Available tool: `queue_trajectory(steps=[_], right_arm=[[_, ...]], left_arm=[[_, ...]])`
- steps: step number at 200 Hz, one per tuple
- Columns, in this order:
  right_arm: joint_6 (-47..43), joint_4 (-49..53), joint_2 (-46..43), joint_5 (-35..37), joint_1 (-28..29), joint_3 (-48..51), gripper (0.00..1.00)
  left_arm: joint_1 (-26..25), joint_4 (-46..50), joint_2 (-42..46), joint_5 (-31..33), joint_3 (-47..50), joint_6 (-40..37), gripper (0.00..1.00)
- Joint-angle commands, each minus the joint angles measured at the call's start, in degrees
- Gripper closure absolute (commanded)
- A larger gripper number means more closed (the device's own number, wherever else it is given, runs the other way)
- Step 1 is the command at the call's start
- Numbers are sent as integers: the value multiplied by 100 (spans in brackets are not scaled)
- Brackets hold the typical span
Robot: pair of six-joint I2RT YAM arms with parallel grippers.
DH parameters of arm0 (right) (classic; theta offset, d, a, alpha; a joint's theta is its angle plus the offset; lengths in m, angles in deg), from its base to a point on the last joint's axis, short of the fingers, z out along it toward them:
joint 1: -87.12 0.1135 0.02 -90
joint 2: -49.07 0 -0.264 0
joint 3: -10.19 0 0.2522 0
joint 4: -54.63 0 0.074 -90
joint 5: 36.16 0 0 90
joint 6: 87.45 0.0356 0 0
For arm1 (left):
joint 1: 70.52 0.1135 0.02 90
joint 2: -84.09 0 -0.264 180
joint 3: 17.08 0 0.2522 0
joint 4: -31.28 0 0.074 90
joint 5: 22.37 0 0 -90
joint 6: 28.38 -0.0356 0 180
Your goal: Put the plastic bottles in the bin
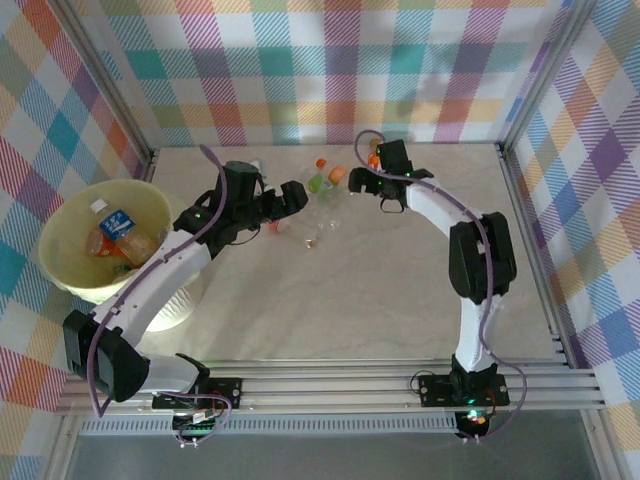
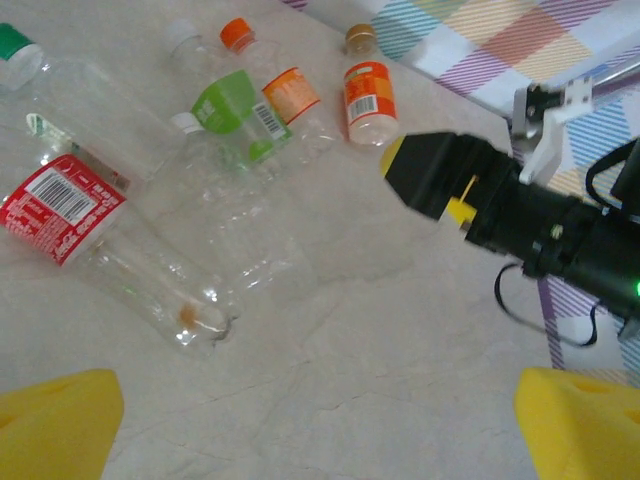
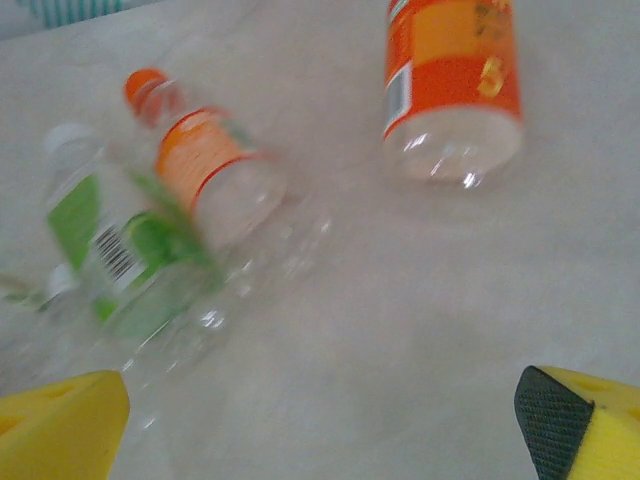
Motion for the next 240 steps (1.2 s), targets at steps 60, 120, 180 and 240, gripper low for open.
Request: queue_trajectory(steps=[60,120,180,240], right_arm=[[-1137,1538,2234,349,-283,-3056,6],[-1240,3411,3818,641,-295,-5887,19],[-1454,3333,4007,610,-329,-5590,25],[-1504,3054,3775,349,-352,-5187,33]], left_arm=[[-69,-22,-35,394,228,-153,0],[-64,-46,-88,409,301,-162,0],[-64,-23,-109,464,313,-176,0],[-64,-46,-211,375,278,-82,0]])
